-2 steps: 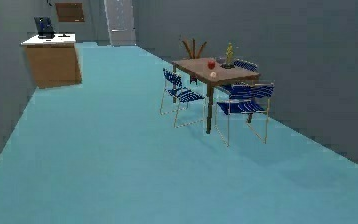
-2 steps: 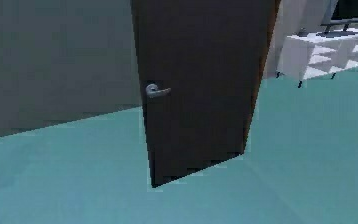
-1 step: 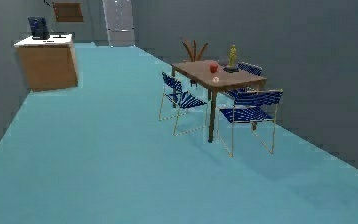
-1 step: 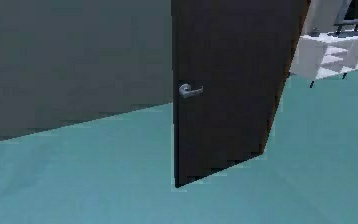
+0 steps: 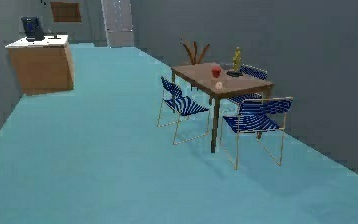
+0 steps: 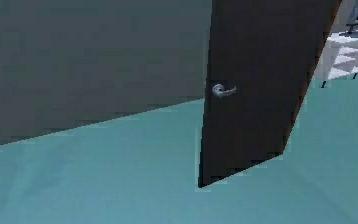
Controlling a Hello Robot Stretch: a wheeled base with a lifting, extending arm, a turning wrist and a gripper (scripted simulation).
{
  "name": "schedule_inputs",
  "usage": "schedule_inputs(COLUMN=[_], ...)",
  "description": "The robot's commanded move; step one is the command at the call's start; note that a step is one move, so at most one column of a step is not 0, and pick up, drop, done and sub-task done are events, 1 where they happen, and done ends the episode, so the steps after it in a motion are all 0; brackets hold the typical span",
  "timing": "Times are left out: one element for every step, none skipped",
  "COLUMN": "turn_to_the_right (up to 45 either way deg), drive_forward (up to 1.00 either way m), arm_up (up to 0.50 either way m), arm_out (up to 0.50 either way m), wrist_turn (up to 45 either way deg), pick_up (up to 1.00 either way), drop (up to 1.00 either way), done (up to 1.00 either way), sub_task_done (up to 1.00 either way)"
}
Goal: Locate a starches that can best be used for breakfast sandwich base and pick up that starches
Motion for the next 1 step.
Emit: schedule_inputs(turn_to_the_right=[18.0], drive_forward=[0.0], arm_up=[0.0], arm_out=[0.0], wrist_turn=[0.0], pick_up=[0.0], drop=[0.0], done=[0.0], sub_task_done=[0.0])
